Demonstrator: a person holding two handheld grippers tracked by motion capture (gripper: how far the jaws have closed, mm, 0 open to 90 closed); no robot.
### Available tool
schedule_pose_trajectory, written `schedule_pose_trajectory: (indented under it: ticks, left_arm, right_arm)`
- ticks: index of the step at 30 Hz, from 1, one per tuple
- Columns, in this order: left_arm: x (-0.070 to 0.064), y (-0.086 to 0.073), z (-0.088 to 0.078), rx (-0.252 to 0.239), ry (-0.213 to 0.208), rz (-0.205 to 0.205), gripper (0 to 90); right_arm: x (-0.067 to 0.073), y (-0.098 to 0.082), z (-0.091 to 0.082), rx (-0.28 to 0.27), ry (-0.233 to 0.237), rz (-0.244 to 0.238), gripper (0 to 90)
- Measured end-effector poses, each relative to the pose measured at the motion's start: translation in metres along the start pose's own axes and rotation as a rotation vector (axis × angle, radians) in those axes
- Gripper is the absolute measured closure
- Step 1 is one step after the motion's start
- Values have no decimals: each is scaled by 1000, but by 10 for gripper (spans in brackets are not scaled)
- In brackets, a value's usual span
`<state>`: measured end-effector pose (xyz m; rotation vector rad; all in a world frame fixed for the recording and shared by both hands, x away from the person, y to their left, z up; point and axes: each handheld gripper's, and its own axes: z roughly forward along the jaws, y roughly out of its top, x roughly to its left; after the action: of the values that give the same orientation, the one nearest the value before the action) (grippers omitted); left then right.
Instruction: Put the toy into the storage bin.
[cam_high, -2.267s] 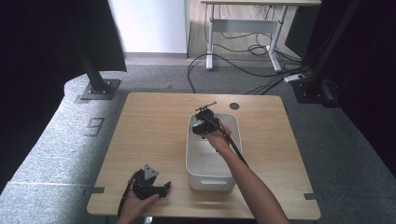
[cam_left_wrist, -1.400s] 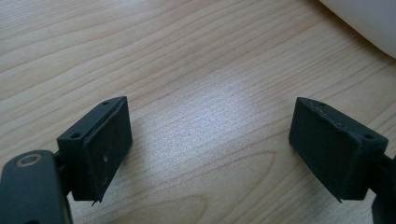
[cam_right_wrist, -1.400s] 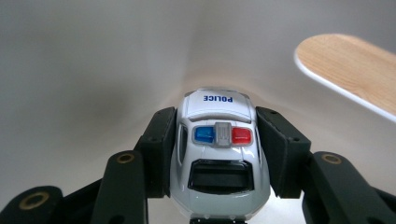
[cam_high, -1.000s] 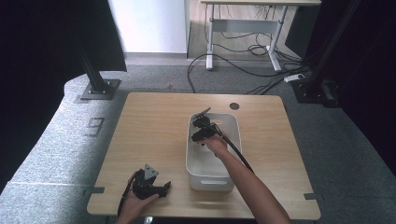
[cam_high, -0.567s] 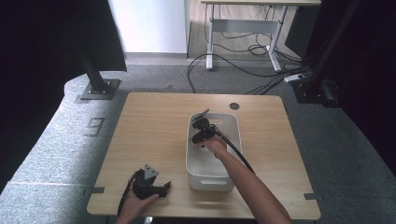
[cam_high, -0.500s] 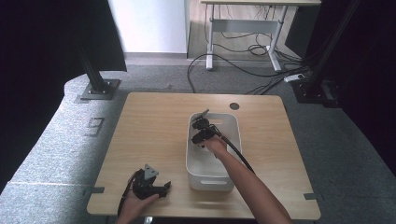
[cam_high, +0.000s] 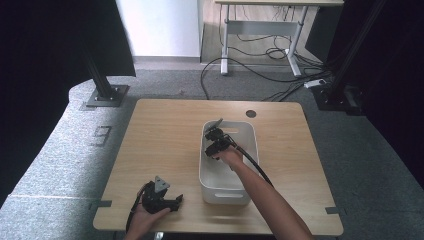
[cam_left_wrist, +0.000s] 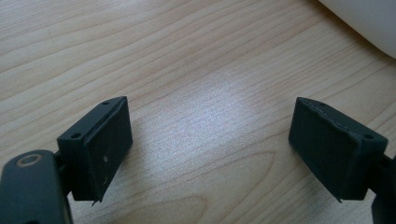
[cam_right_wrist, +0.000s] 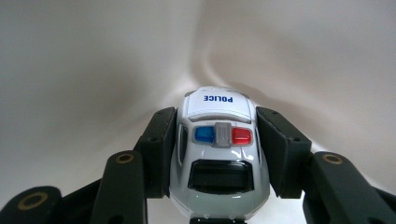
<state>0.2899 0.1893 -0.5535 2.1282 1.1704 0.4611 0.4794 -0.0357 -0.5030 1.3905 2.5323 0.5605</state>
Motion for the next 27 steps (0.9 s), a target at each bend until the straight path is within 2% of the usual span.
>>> schedule_pose_trajectory:
  ticks: [7, 14, 17, 22, 27]
  left_arm:
    - [0, 0, 0, -2, -1, -3, 133]
    - [0, 0, 0, -1, 0, -2, 135]
    - [0, 0, 0, -1, 0, -2, 135]
    - [0, 0, 0, -1, 1, -2, 136]
    - [-1, 0, 0, 0, 1, -4, 134]
  right_arm:
    - [3, -1, 3, 21, -15, -22, 488]
    - [1, 0, 1, 7, -3, 4, 493]
    - [0, 1, -1, -2, 0, 21, 461]
    - [-1, 2, -3, -3, -4, 21, 385]
    - [-2, 4, -8, -10, 5, 35, 355]
